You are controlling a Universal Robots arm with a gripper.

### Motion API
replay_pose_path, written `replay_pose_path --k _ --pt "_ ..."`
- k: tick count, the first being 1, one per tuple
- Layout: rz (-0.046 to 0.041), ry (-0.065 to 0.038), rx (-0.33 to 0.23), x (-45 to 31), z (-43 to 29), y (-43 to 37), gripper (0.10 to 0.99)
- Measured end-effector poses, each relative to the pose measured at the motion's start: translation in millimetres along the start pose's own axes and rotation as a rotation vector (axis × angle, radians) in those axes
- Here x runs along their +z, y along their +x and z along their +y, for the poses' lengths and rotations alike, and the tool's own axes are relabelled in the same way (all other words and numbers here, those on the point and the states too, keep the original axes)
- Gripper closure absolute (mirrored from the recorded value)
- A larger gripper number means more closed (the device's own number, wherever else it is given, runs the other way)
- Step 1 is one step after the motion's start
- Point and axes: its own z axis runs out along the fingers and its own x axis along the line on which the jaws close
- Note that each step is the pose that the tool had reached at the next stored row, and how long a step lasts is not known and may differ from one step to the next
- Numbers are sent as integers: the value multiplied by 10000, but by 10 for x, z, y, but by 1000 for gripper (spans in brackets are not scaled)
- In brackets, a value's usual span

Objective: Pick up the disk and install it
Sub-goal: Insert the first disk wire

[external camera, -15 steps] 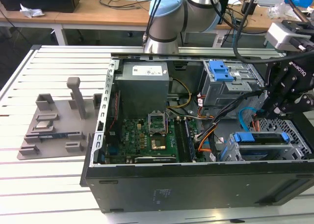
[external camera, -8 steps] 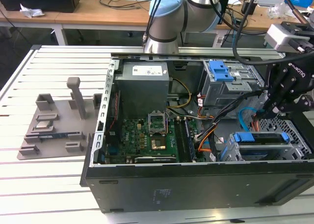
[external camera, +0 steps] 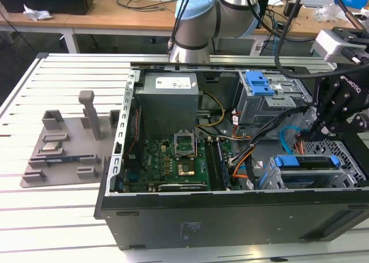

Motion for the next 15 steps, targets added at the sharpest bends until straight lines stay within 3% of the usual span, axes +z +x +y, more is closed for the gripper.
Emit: replay_pose_path --k 2,3,7,15 --pt "9 -1 1 16 0 164 918" --pt "11 0 0 42 -3 204 918" --pt "11 0 1 107 -15 217 918" --pt "12 -1 15 140 -50 215 918"
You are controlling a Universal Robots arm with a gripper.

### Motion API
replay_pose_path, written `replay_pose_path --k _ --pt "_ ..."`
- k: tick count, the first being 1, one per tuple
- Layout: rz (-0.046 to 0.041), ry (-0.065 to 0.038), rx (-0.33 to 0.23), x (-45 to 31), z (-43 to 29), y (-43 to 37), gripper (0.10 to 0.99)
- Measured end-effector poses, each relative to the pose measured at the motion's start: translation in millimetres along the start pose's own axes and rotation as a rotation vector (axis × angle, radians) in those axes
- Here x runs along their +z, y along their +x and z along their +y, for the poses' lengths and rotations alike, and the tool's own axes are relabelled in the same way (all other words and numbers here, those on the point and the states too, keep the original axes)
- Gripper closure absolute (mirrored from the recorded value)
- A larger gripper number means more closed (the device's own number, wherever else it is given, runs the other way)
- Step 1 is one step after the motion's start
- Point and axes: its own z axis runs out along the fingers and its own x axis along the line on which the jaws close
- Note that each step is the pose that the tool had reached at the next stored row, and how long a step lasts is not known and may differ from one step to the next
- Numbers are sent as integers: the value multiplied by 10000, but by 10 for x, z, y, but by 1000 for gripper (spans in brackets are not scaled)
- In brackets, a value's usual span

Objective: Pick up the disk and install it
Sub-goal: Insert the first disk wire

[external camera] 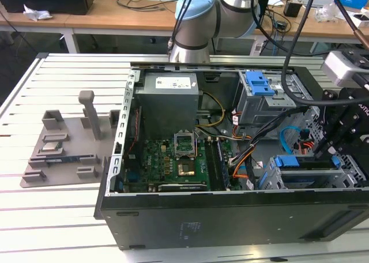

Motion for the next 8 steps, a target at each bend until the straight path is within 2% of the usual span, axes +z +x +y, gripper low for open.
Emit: replay_pose_path --k 5,8 --pt "-2 0 6 0 -5 0 918" --pt "-34 -6 285 4 -6 -1 918"
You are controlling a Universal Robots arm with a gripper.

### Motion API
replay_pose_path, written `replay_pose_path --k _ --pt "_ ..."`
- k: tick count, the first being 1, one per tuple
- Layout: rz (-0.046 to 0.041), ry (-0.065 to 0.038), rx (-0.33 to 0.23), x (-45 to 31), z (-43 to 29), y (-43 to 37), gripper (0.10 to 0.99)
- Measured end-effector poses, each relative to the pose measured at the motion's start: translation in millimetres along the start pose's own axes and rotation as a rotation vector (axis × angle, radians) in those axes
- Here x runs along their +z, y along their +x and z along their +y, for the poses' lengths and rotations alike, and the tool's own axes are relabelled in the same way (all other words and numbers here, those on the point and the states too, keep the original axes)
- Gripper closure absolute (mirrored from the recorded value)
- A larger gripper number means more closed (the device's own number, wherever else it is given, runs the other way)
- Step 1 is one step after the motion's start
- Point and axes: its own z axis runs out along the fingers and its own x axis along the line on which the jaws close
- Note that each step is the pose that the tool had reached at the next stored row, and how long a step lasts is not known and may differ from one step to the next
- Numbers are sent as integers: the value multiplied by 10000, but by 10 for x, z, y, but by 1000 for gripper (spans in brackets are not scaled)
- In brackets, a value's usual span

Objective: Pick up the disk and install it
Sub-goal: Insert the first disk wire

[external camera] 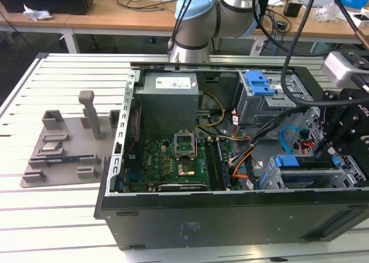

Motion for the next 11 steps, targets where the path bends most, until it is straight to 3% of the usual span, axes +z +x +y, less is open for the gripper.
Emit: replay_pose_path --k 11 --pt "-3 -2 115 26 -3 10 918"
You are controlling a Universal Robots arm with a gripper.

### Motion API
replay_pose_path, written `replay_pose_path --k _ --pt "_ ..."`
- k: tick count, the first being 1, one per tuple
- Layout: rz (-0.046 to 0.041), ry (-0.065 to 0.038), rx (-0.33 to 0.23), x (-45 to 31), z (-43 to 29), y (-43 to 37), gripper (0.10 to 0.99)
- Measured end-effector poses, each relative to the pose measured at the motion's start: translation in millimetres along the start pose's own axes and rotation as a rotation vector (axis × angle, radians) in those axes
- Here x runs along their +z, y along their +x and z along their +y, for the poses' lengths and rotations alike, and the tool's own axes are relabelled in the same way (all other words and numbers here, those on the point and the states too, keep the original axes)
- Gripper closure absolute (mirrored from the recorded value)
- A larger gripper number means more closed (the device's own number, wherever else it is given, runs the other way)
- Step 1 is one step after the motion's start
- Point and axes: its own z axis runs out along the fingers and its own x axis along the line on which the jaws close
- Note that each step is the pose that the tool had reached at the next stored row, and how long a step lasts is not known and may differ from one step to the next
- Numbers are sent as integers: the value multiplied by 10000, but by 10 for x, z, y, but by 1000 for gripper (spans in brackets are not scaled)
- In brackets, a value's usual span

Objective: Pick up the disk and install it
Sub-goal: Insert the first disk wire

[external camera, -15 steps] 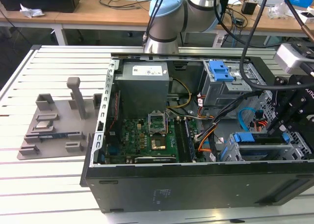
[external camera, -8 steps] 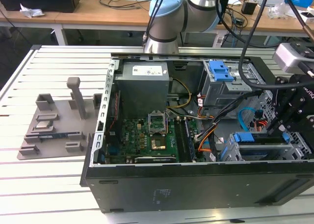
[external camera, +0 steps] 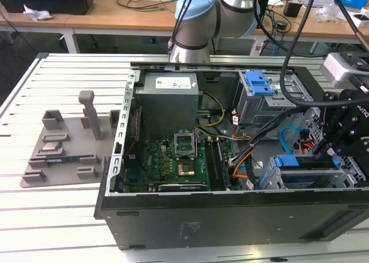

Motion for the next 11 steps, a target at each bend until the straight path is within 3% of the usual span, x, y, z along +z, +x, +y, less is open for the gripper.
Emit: replay_pose_path --k 3,4,5,7,8,9,11 --pt "-2 -1 1 1 0 4 906" --pt "-2 0 1 1 0 4 843" --pt "1 0 1 -19 2 4 843" --pt "2 0 0 -309 30 -74 843" --pt "1 0 1 -375 37 -107 855" --pt "3 0 1 -426 42 -125 980" --pt "12 0 2 -589 57 -146 980"
